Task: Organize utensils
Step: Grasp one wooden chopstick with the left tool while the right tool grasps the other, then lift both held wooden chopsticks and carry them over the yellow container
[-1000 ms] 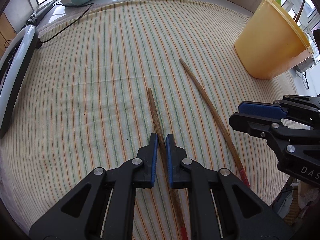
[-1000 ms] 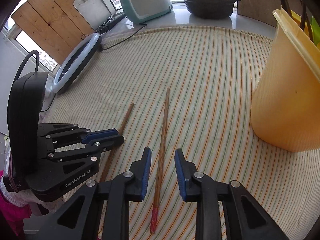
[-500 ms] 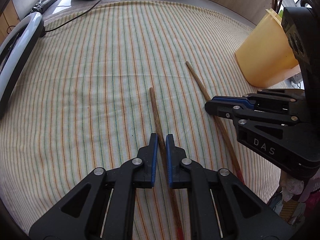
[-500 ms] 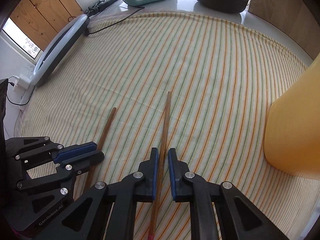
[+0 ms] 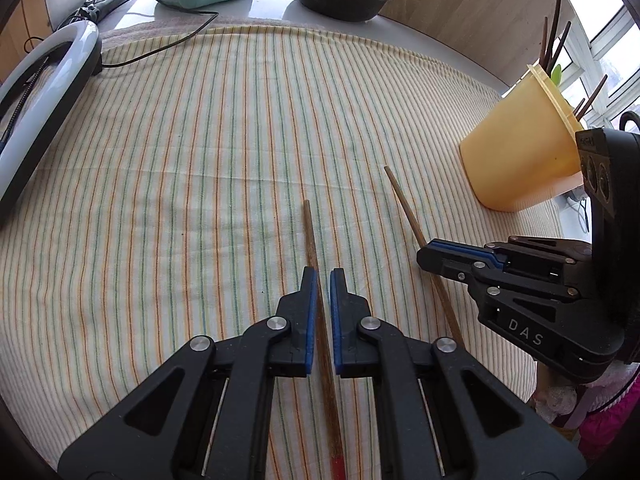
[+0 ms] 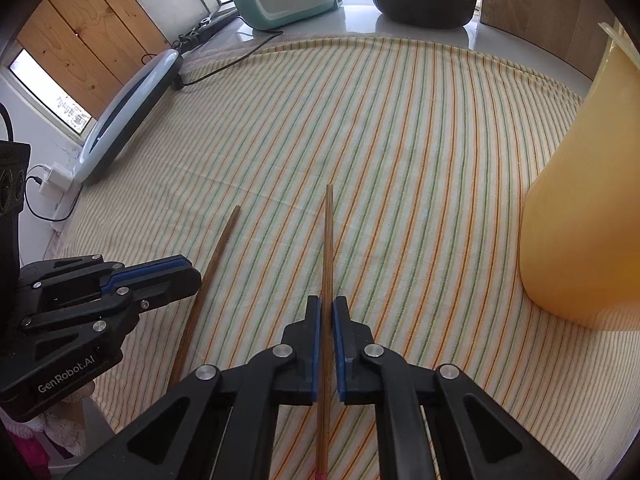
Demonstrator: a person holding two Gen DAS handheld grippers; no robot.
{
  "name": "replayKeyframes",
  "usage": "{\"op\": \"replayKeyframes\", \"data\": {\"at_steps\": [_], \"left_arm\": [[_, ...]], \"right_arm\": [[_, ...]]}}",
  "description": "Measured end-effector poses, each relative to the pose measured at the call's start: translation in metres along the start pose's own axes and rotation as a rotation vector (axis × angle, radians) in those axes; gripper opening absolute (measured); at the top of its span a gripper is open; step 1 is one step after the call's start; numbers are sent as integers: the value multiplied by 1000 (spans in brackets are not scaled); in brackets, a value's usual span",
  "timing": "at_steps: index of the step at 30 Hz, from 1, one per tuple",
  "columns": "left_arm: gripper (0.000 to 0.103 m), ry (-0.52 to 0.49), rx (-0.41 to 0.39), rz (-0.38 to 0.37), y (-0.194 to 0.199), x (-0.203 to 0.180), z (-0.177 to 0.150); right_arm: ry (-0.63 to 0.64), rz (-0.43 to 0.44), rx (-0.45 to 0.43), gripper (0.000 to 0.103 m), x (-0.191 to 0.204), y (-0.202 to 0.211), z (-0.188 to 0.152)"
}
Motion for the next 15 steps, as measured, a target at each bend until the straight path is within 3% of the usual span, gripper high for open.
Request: {"op": "replayKeyframes", "data": {"at_steps": [5, 7, 8, 13, 14, 15], "left_arm": [[6, -66, 97, 54, -9, -11, -8], [24, -50, 148, 84, -11, -15, -14], [27, -34, 172, 88, -13, -14, -16], [26, -48, 184, 115, -18, -15, -18], [22, -64, 167, 128, -21, -15, -16], [10, -86, 150, 146, -22, -17, -16]], "right_arm": [[5, -8, -10, 3, -4, 5, -4], [3, -7, -12, 3, -4, 6, -4], [2, -7, -13, 3, -4, 6, -4], [0, -5, -13, 3, -7, 5, -4], [1, -7, -13, 3, -7, 5, -5], [1, -9, -13, 3, -8, 5, -5]]}}
Point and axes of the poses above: each gripper's, at about its wrist camera, not at the fingertips, and y roughly against the way its jaws point, x to its left, z to its top, the point moved 4 cm from there along -y, roughly the way its jaws point, and after that the axes turned 8 degrees about -z, right-handed, at the moved point
